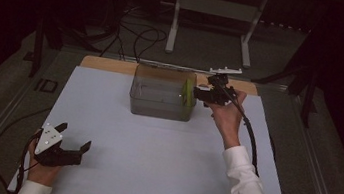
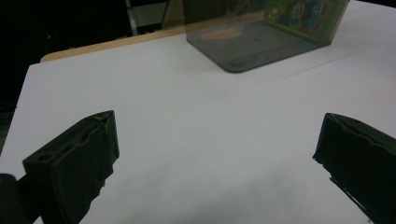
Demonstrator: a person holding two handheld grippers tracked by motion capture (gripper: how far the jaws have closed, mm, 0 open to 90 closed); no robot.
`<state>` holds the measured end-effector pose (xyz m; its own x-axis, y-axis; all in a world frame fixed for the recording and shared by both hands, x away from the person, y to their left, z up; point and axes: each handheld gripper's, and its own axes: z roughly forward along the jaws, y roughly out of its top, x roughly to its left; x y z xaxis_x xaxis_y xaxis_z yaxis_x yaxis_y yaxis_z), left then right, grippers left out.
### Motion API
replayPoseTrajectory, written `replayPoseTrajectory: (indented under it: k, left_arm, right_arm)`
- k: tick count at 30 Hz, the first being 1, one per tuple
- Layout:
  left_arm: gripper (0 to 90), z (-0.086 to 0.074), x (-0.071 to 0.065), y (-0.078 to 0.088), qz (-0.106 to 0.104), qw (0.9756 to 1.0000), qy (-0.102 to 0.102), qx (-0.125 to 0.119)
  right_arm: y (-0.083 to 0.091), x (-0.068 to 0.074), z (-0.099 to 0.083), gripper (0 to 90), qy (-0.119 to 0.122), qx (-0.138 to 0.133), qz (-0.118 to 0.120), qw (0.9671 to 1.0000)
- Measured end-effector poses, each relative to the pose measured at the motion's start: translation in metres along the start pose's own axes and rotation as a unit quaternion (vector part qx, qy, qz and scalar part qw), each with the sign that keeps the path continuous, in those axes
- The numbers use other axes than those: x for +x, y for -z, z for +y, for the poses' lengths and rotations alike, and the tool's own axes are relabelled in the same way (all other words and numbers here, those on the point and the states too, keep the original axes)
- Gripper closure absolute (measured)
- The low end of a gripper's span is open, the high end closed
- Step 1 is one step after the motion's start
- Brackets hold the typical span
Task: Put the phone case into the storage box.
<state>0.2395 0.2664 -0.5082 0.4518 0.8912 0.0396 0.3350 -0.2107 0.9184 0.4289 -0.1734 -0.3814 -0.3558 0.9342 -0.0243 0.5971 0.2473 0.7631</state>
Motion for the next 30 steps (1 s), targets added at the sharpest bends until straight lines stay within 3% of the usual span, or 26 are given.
replayPoseTrajectory:
  k: [7, 15, 18, 26, 30]
  left_arm:
    - [0.0, 0.000, -0.001, -0.001, -0.002, 1.0000, 0.000, 0.001]
    - [0.0, 0.000, 0.000, -0.001, -0.003, 1.0000, 0.004, 0.000]
    - [0.0, 0.000, 0.000, -0.001, -0.004, 1.0000, 0.006, -0.002]
    - [0.0, 0.001, 0.001, 0.000, -0.006, 0.9999, 0.012, -0.009]
    - [0.0, 0.002, 0.001, 0.001, -0.006, 0.9998, 0.013, -0.014]
  right_arm:
    - [0.026, -0.002, -0.030, 20.5, 0.022, -0.046, -0.004, 0.9987]
    - [0.046, -0.006, -0.069, 19.1, 0.040, -0.068, 0.005, 0.9968]
    - [0.053, -0.010, -0.083, 18.3, 0.040, -0.075, 0.005, 0.9963]
    - [0.073, -0.020, -0.126, 18.4, 0.024, -0.126, 0.017, 0.9916]
    - [0.081, -0.023, -0.148, 18.1, 0.021, -0.155, 0.019, 0.9875]
